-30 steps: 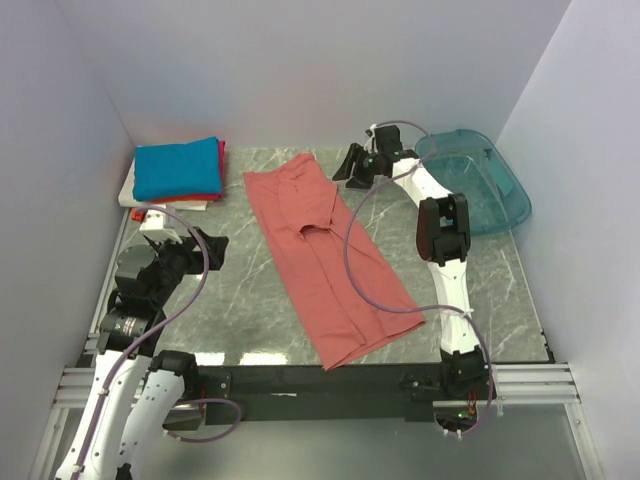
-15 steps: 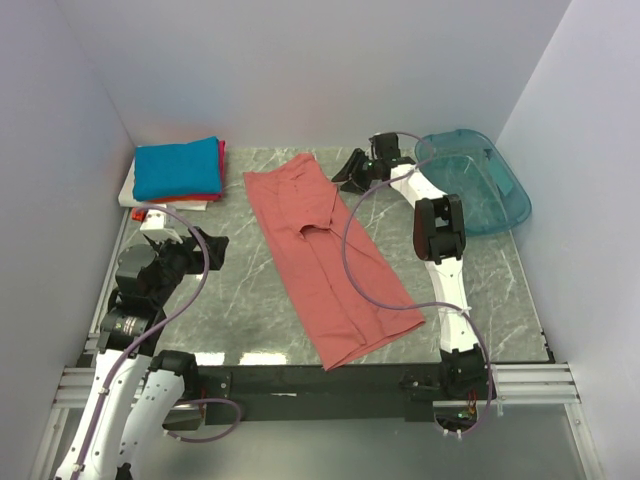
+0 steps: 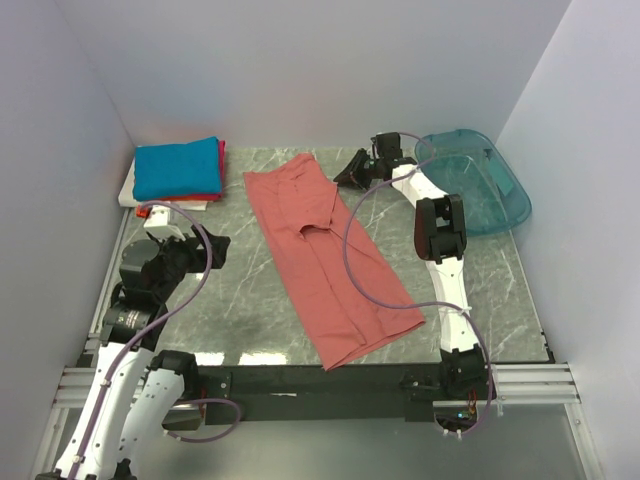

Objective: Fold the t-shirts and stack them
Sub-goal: Fold the tshirt

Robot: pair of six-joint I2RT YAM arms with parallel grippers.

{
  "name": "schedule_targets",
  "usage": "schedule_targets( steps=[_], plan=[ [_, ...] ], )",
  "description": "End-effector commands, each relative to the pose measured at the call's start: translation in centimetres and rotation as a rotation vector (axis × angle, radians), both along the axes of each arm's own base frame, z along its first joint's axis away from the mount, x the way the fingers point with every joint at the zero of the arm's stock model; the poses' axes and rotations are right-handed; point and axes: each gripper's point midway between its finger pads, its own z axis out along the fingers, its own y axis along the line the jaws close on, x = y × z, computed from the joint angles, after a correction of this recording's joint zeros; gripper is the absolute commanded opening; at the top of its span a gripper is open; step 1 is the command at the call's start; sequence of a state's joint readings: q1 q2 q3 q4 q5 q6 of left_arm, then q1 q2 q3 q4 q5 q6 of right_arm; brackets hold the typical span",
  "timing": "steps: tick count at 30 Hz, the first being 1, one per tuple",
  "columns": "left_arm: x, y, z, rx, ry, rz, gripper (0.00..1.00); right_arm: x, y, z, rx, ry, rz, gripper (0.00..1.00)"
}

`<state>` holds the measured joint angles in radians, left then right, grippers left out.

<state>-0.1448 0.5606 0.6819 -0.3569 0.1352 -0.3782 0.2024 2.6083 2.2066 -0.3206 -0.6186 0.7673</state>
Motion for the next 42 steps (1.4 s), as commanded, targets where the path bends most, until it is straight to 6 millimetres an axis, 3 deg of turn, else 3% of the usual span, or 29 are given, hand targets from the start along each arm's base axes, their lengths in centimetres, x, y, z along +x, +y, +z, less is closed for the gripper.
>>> schedule_targets(
  steps=[1, 8, 21, 32, 42],
  plan=[
    [0.2, -0.1, 0.7, 0.009, -0.036, -0.015, 0.81, 0.9, -0.5, 0.0, -0.005, -0.025, -0.016, 0.34],
    [0.2, -0.1, 0.8, 0.007, -0.04, -0.015, 0.81, 0.4, -0.6, -1.5, -0.02, 0.01, -0.013, 0.35],
    [0.2, -0.1, 0.9, 0.009, -0.042, -0.012, 0.81, 0.3, 0.2, -1.8, -0.018, 0.023, -0.025, 0.37],
    [0.3, -0.1, 0.7, 0.01, -0.036, -0.01, 0.81, 0.2, 0.7, -1.6, 0.013, 0.015, -0.003, 0.2],
    [0.4, -0.2, 0.4, 0.011, -0.024, -0.02, 0.81, 0.9, 0.7, 1.4, 0.012, -0.073, 0.02, 0.07]
  ],
)
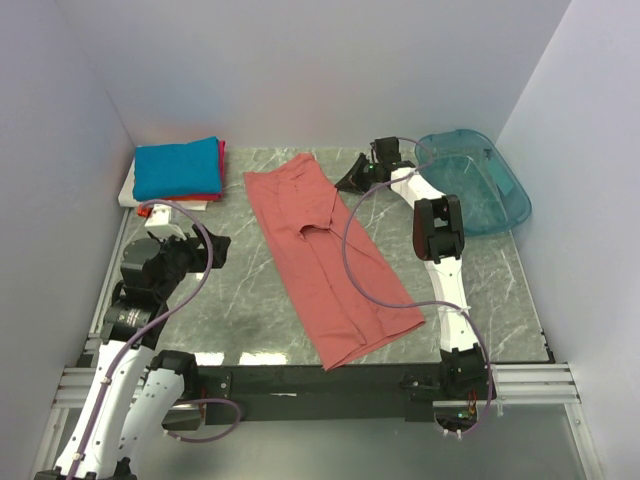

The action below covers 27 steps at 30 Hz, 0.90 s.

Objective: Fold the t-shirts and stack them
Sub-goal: Fold the tshirt

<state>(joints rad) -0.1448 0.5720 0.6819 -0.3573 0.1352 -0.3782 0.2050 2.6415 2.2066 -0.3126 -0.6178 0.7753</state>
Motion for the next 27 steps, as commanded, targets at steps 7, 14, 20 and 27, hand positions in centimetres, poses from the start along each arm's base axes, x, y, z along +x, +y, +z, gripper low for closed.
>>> schedule_targets(
  steps=[7, 14, 20, 27],
  plan=[
    [0.1, -0.3, 0.9, 0.008, -0.045, -0.026, 0.81, 1.3, 0.4, 5.2, 0.008, -0.16, 0.026, 0.04],
    [0.1, -0.3, 1.1, 0.007, -0.049, -0.029, 0.81, 1.4, 0.5, 6.9, 0.007, -0.2, 0.032, 0.02],
    [0.0, -0.4, 1.1, 0.007, -0.053, -0.035, 0.81, 1.0, 0.5, 7.5, -0.008, -0.233, 0.042, 0.02],
    [0.0, -0.4, 1.1, 0.007, -0.053, -0.034, 0.81, 0.4, 1.0, 7.5, -0.017, -0.234, 0.057, 0.02]
  ],
)
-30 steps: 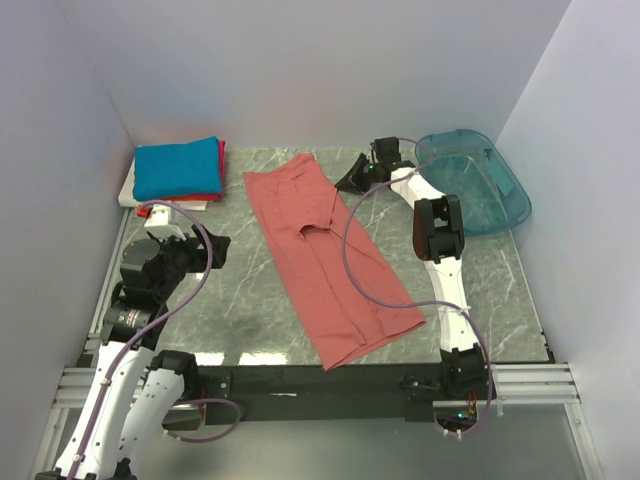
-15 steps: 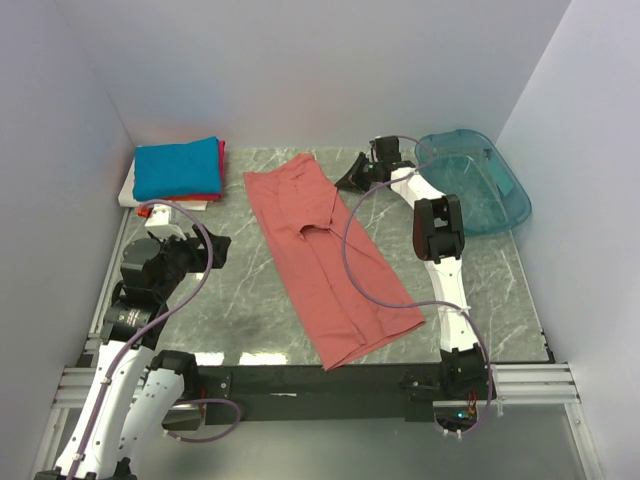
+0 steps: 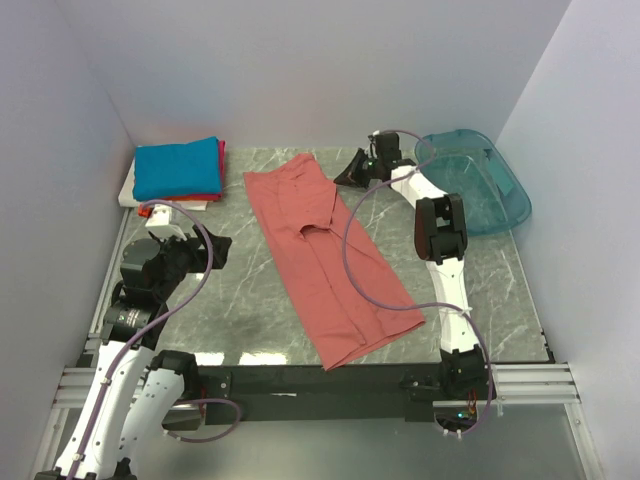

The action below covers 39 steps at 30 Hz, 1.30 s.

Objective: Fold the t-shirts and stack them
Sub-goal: Fold the tshirt

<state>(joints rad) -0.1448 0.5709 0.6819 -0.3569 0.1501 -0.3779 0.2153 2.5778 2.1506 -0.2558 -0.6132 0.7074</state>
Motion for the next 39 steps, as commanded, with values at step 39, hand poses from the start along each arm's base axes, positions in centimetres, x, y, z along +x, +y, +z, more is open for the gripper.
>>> schedule_targets(
  steps=[39],
  plan=[
    [0.0, -0.3, 1.1, 0.011, -0.058, -0.031, 0.81, -5.3, 8.3, 3.8, -0.141, -0.18, 0.209, 0.08]
  ],
)
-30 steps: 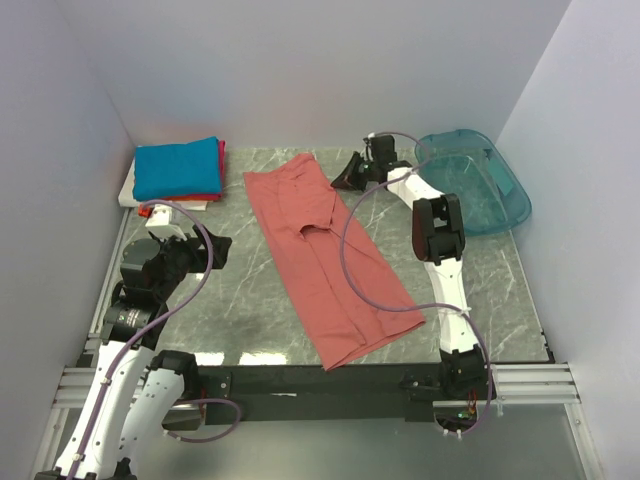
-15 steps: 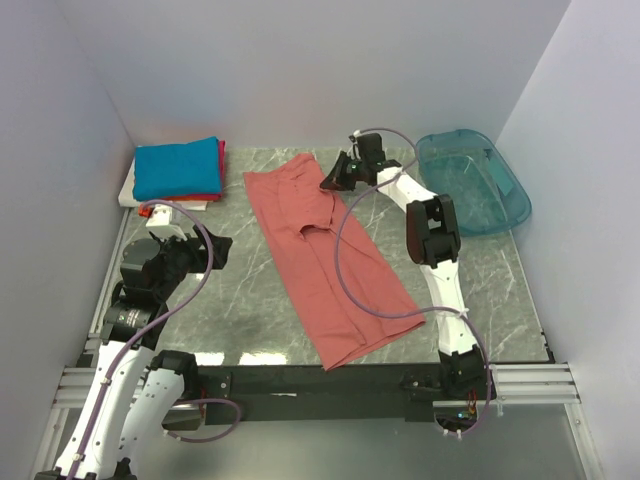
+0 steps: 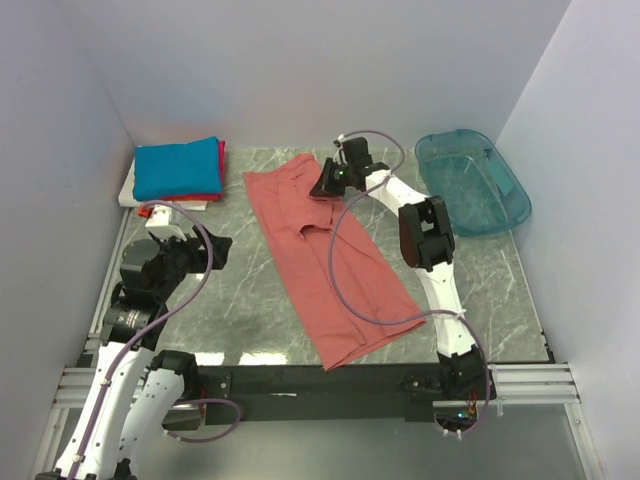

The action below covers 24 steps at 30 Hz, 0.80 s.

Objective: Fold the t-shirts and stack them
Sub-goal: Fold the tshirt

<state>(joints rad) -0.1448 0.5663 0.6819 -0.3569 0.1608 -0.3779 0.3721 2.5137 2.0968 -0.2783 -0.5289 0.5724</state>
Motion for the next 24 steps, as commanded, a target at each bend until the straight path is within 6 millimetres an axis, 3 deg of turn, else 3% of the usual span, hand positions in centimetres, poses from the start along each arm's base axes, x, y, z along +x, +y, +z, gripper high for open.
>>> schedule_targets(
  steps=[1, 4, 6, 7, 8, 10, 12, 13, 15, 16, 19, 21, 24],
  plan=[
    [0.1, -0.2, 1.1, 0.014, -0.055, -0.022, 0.81, -1.4, 1.3, 3.2, -0.028, -0.07, 0.064, 0.12],
    [0.1, -0.3, 1.0, 0.014, -0.054, -0.027, 0.82, -2.6, 2.6, 4.9, -0.051, -0.123, 0.183, 0.25],
    [0.1, -0.7, 1.0, 0.009, -0.055, -0.05, 0.87, -4.0, 3.2, 7.1, -0.041, -0.209, 0.316, 0.35],
    [0.1, -0.8, 0.9, 0.007, -0.053, -0.059, 0.94, -4.5, 3.0, 7.5, -0.045, -0.226, 0.34, 0.39],
    [0.2, -1.0, 0.5, 0.004, -0.042, -0.065, 0.97, -5.0, 2.8, 10.6, -0.037, -0.296, 0.357, 0.44],
    [0.3, -1.8, 0.2, -0.007, -0.031, -0.112, 1.0, -6.2, 1.8, 14.6, -0.045, -0.432, 0.416, 0.54],
    [0.4, -2.5, -0.4, -0.009, -0.005, -0.159, 0.99, -7.4, 1.1, 17.1, -0.049, -0.53, 0.472, 0.57],
    [0.2, -3.3, -0.3, -0.017, -0.007, -0.206, 0.99, -8.5, 0.2, 19.3, -0.042, -0.574, 0.477, 0.57],
    [0.0, -4.5, -0.6, -0.044, 0.002, -0.279, 0.99, -9.8, -0.9, 21.0, -0.04, -0.645, 0.528, 0.57],
    [-0.4, -5.9, 0.5, -0.075, -0.045, -0.372, 0.97, -11.1, -2.2, 22.5, -0.033, -0.669, 0.541, 0.56],
    [-1.2, -8.2, 0.9, -0.151, -0.061, -0.481, 0.92, -13.6, -4.8, 23.4, -0.083, -0.761, 0.578, 0.54],
    [-1.8, -10.2, 1.3, -0.127, -0.09, -0.533, 0.92, -14.2, -6.6, 23.1, -0.121, -0.824, 0.571, 0.5],
    [-3.7, -14.2, 0.8, -0.054, -0.101, -0.624, 0.9, -15.5, -9.3, 21.4, -0.15, -0.823, 0.566, 0.3]
  ],
)
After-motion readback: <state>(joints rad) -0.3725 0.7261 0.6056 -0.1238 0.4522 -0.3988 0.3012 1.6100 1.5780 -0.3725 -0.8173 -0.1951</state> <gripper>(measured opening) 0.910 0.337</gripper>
